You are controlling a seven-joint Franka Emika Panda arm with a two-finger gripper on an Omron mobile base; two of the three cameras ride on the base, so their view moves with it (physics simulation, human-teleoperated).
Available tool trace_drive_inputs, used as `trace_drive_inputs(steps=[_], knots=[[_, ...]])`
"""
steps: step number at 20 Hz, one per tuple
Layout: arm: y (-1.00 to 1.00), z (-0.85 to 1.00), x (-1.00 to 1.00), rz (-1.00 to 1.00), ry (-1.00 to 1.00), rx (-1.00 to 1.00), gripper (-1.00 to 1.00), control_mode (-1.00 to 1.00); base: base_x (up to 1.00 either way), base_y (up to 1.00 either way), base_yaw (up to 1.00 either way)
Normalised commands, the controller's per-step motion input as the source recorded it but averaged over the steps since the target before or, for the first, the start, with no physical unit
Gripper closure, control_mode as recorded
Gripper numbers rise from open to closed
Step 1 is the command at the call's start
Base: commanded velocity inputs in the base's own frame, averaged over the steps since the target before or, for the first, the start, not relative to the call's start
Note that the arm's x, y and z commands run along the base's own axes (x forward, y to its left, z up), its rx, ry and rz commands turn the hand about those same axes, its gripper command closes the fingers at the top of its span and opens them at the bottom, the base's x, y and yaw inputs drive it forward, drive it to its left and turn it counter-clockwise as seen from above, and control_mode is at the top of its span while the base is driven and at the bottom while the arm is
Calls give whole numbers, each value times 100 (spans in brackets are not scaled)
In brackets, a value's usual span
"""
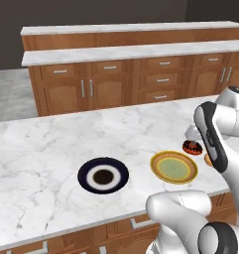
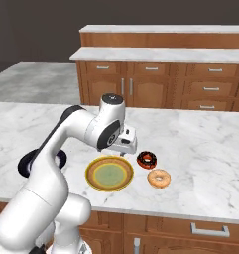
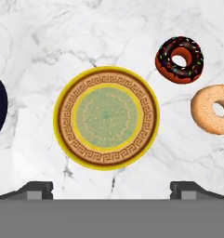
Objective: Place the pastries on the plates.
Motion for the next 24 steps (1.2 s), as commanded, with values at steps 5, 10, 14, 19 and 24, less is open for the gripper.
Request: trace_drive_inputs(steps=[5,10,14,19,24], knots=[[-20,-11,25,0,2,0,-100,-100,0,0,0],[-25,-14,20,0,3,-1,-100,-100,0,0,0],[-20,-18,23,0,0,0,-100,-100,0,0,0],[-8,-27,35,0,0,0,-100,-100,0,0,0],[-2,-33,44,0,0,0,-100,-100,0,0,0]])
